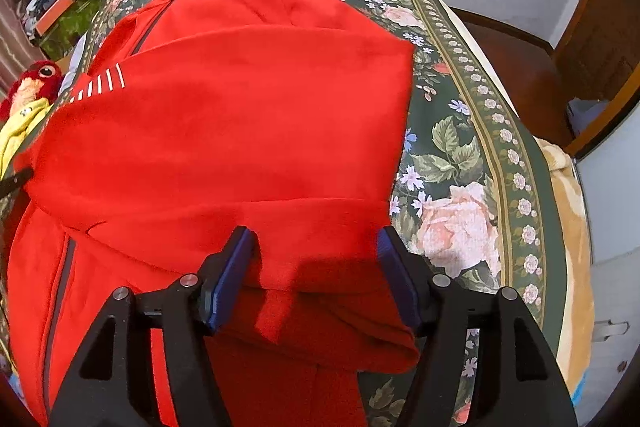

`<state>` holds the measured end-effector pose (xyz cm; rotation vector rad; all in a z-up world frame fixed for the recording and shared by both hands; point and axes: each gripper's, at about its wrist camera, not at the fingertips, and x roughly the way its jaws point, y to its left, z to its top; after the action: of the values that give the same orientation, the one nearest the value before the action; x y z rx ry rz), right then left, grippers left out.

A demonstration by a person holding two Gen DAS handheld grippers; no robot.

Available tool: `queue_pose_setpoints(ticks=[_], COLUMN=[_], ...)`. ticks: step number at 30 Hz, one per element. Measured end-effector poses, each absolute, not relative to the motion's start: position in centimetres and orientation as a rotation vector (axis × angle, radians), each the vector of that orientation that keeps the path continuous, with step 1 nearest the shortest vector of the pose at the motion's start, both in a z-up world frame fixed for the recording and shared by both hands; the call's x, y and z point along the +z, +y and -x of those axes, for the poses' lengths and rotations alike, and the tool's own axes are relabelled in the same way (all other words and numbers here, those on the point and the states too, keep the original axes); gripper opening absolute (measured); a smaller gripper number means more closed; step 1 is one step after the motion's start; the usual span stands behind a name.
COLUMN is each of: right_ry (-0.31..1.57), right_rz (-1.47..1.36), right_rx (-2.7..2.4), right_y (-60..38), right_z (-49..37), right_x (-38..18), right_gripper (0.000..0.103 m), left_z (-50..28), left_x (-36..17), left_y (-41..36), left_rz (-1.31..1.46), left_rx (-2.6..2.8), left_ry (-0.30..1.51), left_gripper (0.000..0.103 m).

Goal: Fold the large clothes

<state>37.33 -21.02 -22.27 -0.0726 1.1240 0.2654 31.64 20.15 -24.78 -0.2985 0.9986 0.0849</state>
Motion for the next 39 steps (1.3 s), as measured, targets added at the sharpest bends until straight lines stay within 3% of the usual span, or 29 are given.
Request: queue_pose_setpoints(ticks=[7, 12, 15, 25, 39], right_ry=[1.151, 1.062, 0.984, 0.863, 1.033], right_rz=[0.102, 0.212, 0.266, 0.236, 0.088], right_rx=[0.258, 0.264, 0.283, 0.309, 0.421], right_y=[-21.0, -20.1, -19.1, -16.0, -12.4], right_z=[-37.5, -37.0, -37.2, -42.8, -53.7], right_x=[-21.2, -18.5, -16.4, -12.5, -15.4], right_gripper=[0.064, 0.064, 0.064, 0.065, 0.066], left_z=[-30.6, -30.1, -30.8, -38.0, -52.0], left_x=[-22.4, -18.9, -16.4, -13.0, -17.5], left_y=[18.1, 18.0, 17.8, 15.5, 14.5], left_rz=[0.077, 0.054, 0.039, 0.020, 0.184], left_rx=[0.115, 0.103, 0.098, -0.007, -0.149], left_ry=[0.997, 0.913, 0.849, 0.799, 0.935], left_gripper=[0.026, 0.055, 0.060, 0.069, 0.069])
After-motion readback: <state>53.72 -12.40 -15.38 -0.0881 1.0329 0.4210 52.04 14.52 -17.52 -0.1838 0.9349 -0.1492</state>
